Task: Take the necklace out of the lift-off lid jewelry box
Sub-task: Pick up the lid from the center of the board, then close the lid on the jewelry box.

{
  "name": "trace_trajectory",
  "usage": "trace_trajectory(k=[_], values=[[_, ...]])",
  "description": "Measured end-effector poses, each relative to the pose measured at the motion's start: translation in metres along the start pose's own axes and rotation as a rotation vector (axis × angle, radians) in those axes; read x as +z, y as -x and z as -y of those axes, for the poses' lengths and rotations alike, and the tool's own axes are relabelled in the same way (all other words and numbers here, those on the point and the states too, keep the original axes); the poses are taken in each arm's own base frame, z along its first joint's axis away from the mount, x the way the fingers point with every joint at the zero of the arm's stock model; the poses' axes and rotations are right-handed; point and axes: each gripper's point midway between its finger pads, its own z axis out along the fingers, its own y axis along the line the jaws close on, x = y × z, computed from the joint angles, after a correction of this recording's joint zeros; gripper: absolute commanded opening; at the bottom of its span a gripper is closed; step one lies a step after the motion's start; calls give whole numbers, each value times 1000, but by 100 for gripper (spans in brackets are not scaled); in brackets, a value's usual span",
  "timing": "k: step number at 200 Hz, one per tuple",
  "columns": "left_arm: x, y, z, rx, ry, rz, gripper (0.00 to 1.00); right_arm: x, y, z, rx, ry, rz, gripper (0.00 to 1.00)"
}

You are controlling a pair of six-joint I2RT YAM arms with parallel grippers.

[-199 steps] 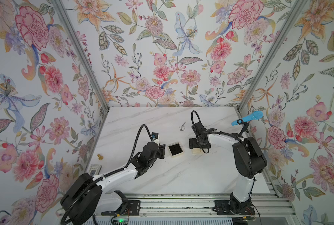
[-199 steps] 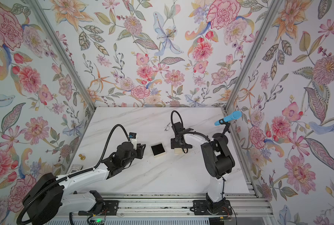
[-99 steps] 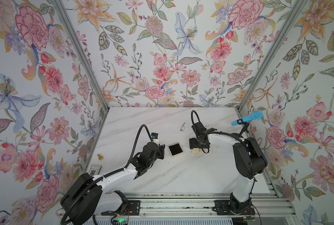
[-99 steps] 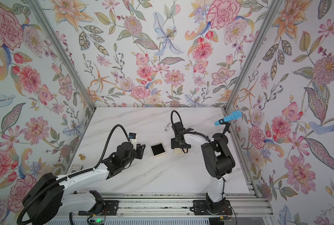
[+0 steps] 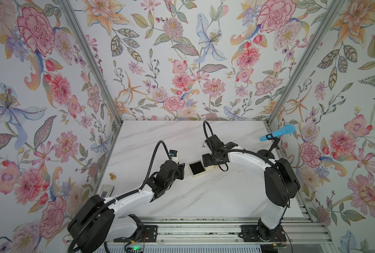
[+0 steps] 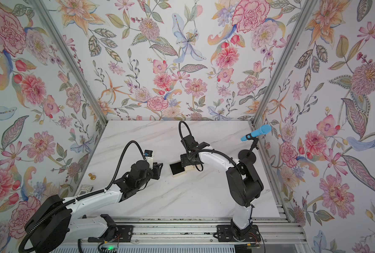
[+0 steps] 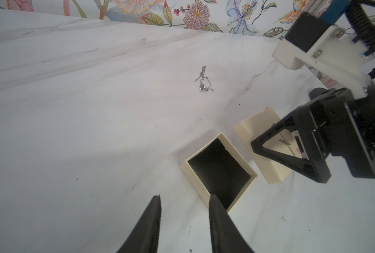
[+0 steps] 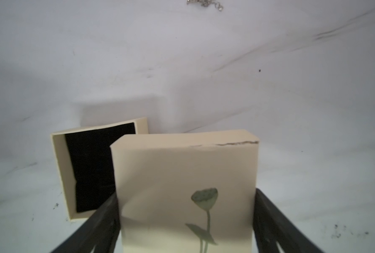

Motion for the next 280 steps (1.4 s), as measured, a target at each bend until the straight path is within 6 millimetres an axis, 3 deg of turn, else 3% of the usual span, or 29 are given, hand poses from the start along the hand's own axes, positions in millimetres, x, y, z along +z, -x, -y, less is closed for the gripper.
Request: trace_trajectory(k=[41,93,280], values=[[-1,1,-1,-2,1,3,38,-9,8,-36,-64,48,18,83],[-3,-3,-5,-4,7,0,38,10,2,-62,-122,64,-25,83],[-6,-3,-10,-14,14,9,39,26,-3,-73,-159,58,-67,84]])
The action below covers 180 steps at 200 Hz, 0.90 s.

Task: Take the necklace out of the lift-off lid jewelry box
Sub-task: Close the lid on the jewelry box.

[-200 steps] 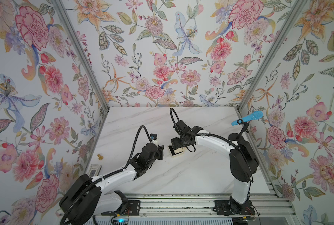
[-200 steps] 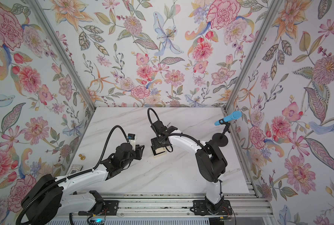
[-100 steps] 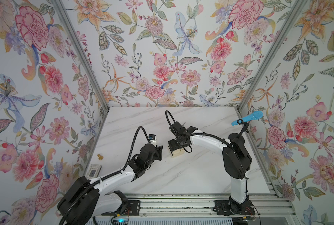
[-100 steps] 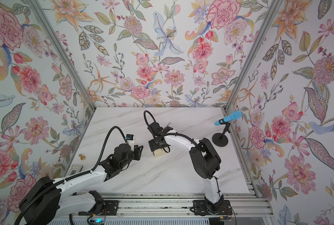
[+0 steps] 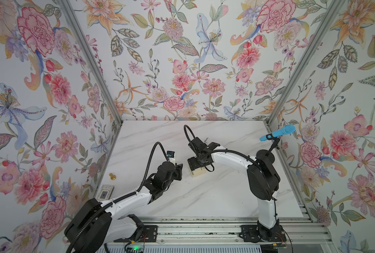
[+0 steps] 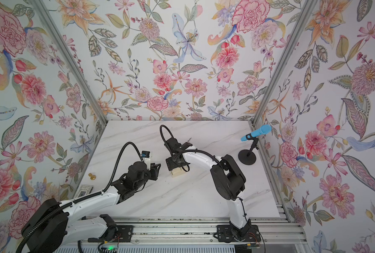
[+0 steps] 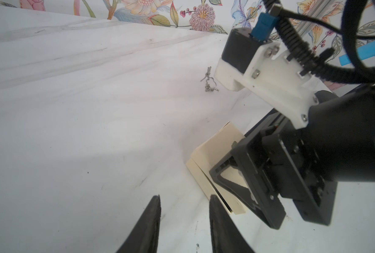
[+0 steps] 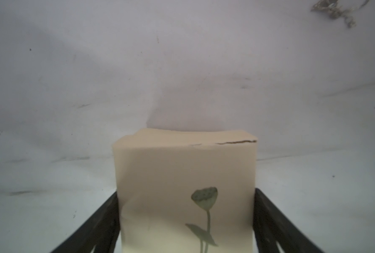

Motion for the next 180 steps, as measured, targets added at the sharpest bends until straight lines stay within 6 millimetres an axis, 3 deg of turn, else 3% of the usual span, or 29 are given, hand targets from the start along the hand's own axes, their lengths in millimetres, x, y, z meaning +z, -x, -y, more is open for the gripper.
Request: trace_trajectory(k=[109,180], values=[[0,-4,-1,1,0,-7,39,2,-6,-8,-24,-3,-20,89],[0,-4,-2,0,2,-7,39,-2,1,-11,-37,-4,-4,91]])
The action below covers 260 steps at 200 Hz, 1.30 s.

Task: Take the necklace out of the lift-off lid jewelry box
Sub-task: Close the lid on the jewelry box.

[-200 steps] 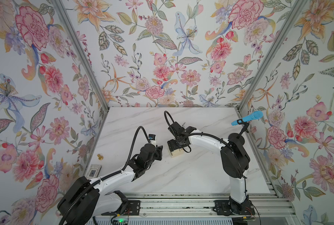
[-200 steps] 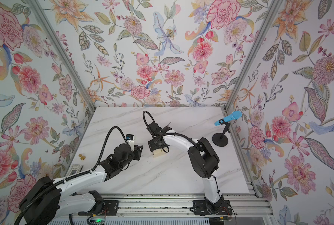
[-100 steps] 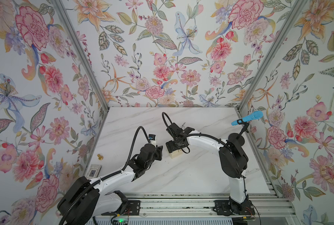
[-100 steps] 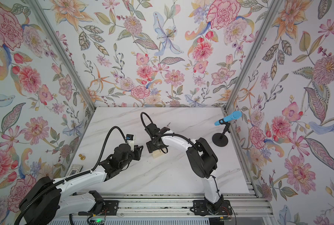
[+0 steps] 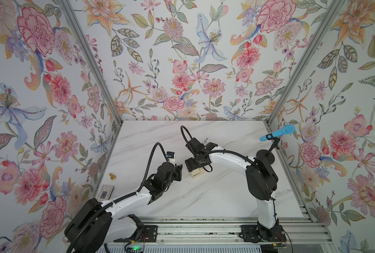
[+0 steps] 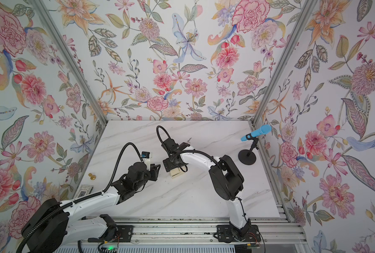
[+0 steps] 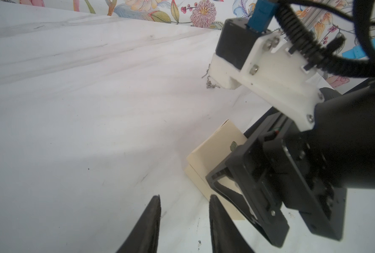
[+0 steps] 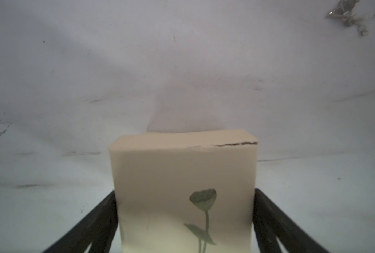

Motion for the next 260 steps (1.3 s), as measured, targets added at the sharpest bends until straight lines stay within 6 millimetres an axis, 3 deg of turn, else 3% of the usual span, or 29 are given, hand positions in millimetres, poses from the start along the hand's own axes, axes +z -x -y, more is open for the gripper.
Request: trace_trajectory(k=[100,212,260], values=[[0,0,0,-1,-2,1,39,7,-11,-2,-35,-10,-43,93],[3,-2,0,-1,-4,-4,39,9,-10,2,-39,-32,-39,100],[8,-7,1,4,-7,-26,41,-3,-5,1,-35,-24,-12,100]])
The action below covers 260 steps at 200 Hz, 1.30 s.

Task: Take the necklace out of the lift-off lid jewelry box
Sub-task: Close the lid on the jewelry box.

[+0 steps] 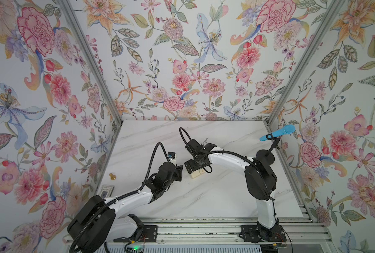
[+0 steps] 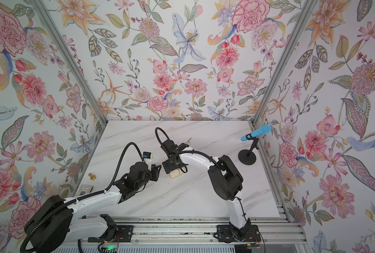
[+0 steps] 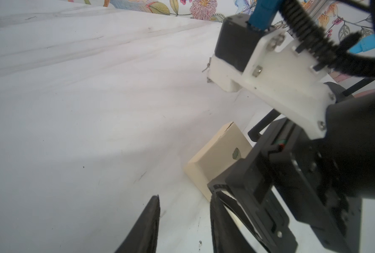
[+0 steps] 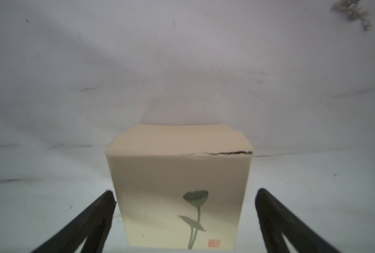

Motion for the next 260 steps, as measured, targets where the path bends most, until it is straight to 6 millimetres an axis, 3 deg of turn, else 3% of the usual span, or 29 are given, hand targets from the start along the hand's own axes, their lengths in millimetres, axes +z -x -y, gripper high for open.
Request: trace_trajectory(k=[41,69,108,134,201,260], values=[[1,6,6,-2,-17,6,42,-34,15,0,10,31,81,94],[6,5,8,3,-26,-10,42,-43,18,9,29,44,108,85],[18,1,17,17,-56,-43,41,-30,12,32,69,66,82,62],[29,-3,22,20,-79,-66,41,-24,10,41,91,90,73,53],[55,-12,27,20,-102,-114,39,-20,20,40,97,182,103,45],[73,-27,19,19,-90,-156,38,7,12,34,96,218,51,38]])
